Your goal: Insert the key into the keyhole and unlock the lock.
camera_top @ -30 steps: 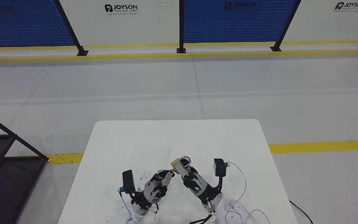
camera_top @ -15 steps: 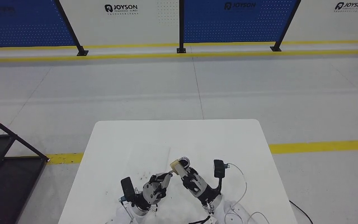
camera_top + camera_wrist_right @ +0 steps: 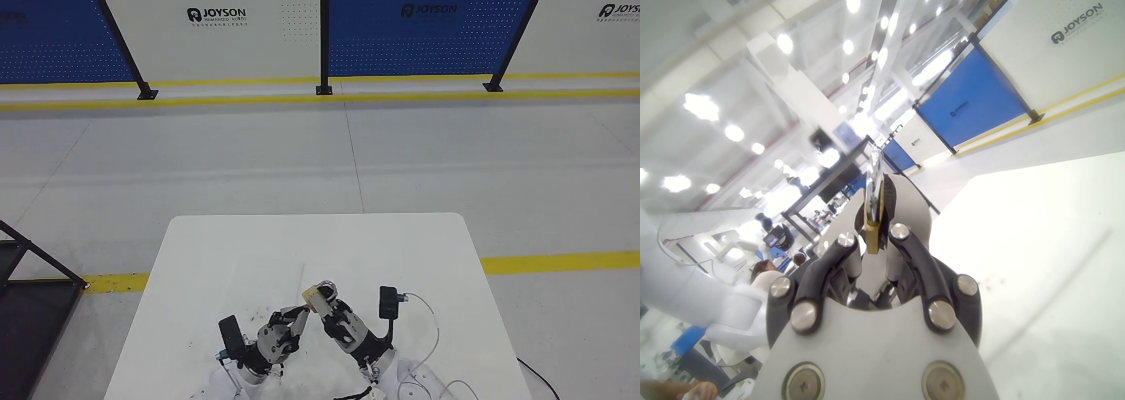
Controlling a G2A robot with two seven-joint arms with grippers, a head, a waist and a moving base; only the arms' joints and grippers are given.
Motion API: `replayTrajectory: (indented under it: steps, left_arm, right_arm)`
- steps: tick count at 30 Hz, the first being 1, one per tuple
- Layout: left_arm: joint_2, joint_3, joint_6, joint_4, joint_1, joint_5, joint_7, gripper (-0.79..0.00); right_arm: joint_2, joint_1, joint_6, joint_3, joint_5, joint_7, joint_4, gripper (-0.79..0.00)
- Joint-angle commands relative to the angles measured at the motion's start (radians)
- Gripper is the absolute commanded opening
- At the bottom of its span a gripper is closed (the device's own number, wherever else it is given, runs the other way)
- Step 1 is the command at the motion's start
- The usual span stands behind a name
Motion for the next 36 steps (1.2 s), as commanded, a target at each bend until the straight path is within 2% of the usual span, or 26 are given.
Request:
replayTrajectory:
  steps: [1,12,25,36]
  left_arm:
    - [0.0,0.001,0.003,-0.001,-0.002,0.001,-0.002,-0.785]
    - [0.002,-0.003,0.052,-0.003,-0.007,0.019,-0.003,-0.785]
    - [0.002,-0.006,0.207,0.008,-0.015,0.094,0.015,-0.785]
    - [-0.003,-0.009,0.332,0.023,-0.025,0.123,0.022,-0.785]
  right_arm:
    - [0.0,0.001,0.002,-0.002,0.0,0.002,0.0,-0.785]
    - [0.003,0.003,0.016,-0.005,-0.002,0.001,-0.002,-0.785]
    - [0.002,-0.012,0.103,-0.013,-0.064,-0.045,-0.022,-0.785]
    - [0.002,-0.02,0.134,-0.019,-0.095,-0.082,-0.027,-0.785]
